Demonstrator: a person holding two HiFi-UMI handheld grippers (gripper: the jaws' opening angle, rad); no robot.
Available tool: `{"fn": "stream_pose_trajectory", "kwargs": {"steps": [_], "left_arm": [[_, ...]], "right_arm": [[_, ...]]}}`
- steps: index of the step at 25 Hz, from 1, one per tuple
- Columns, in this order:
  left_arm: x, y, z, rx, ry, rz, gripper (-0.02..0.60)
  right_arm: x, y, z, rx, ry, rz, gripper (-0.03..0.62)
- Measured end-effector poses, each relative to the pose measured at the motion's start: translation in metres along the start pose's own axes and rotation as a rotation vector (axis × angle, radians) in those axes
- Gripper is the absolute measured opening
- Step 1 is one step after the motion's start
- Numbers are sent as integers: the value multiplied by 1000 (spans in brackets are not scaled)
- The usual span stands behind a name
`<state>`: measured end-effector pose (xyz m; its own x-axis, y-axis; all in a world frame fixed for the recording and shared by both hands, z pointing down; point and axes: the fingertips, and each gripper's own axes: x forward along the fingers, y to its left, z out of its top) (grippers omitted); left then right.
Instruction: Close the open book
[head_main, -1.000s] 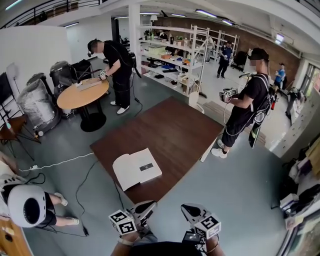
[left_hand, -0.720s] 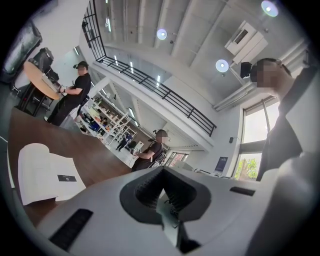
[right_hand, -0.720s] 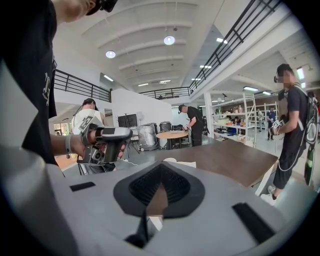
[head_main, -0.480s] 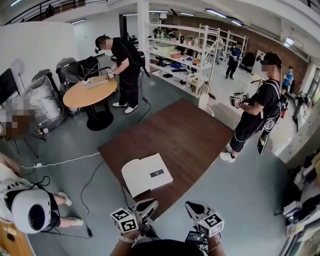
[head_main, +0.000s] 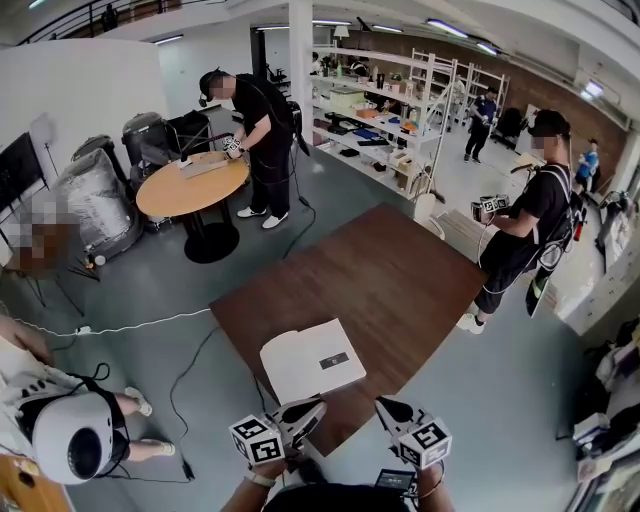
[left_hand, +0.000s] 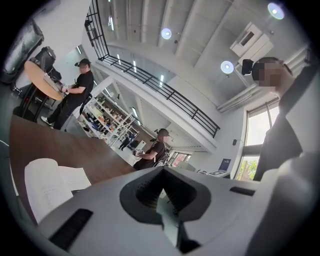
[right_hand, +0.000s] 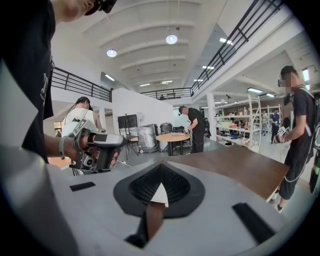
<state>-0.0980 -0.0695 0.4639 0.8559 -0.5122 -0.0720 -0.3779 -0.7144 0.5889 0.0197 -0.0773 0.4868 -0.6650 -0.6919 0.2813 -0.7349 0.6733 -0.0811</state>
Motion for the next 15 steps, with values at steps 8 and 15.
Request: {"fn": "stream_pose_trajectory", "kwargs": {"steps": [8,15], "left_arm": [[2,29,11,-13,-7,40,5],[14,44,12,-65,-32,97,5]], "right_arm": [[14,-9,-12,19,56,1,-12],[27,-29,2,-5,64,51,-12]]}}
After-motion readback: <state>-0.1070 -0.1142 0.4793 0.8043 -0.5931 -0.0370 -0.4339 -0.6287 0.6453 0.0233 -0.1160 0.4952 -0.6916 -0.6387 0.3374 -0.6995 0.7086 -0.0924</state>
